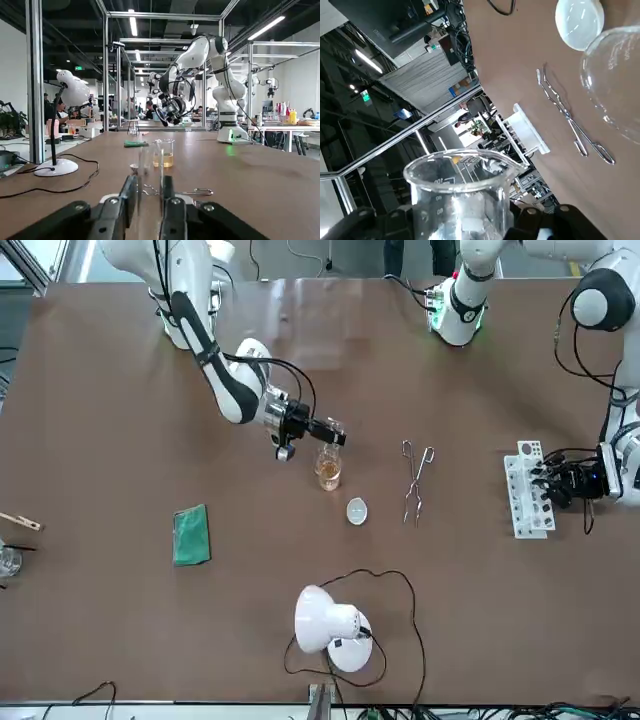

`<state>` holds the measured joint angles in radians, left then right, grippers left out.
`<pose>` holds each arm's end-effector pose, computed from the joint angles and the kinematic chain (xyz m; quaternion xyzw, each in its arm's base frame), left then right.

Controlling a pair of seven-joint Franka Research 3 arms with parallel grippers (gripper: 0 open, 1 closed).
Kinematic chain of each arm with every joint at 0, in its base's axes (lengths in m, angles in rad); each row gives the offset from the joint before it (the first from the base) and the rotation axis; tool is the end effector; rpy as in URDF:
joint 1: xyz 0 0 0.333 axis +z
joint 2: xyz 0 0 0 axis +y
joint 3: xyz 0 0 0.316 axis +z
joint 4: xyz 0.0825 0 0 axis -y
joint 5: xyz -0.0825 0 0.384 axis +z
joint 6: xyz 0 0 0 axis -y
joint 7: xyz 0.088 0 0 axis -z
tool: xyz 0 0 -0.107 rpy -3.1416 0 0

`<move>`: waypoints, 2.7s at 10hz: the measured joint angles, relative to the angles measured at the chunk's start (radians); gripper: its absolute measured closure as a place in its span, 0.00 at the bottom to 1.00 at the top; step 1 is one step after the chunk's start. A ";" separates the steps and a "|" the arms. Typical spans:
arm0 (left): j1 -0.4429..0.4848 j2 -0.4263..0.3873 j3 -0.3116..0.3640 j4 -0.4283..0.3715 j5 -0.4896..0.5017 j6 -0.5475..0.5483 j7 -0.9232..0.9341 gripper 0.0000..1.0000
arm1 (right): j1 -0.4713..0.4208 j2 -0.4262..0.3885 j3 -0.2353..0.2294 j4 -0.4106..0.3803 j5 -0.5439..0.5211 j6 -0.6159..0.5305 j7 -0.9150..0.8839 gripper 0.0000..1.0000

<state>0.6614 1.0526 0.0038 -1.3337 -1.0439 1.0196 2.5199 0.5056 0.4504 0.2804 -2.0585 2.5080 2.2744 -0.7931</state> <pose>0.5465 0.2773 0.1333 0.4566 -0.4989 0.5044 0.5368 0.4195 0.4349 0.2343 -0.6737 0.3013 0.0643 0.6717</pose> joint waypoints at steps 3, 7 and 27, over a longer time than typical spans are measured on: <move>0.000 0.000 -0.001 0.007 0.000 0.000 0.000 0.64 | 0.000 0.000 0.000 -0.002 -0.002 -0.011 0.000 0.62; 0.000 -0.010 -0.001 0.022 0.007 -0.002 0.000 0.15 | -0.001 0.000 -0.004 -0.003 -0.068 -0.006 -0.060 0.62; -0.307 -0.536 0.067 -0.142 0.206 0.356 -0.344 0.00 | -0.365 -0.161 -0.018 -0.217 -0.511 -0.078 -1.421 0.62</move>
<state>0.3549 0.5168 0.0712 -1.4756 -0.8375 1.3751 2.1756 0.1407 0.2895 0.2622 -2.2752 1.9974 2.1961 -2.2136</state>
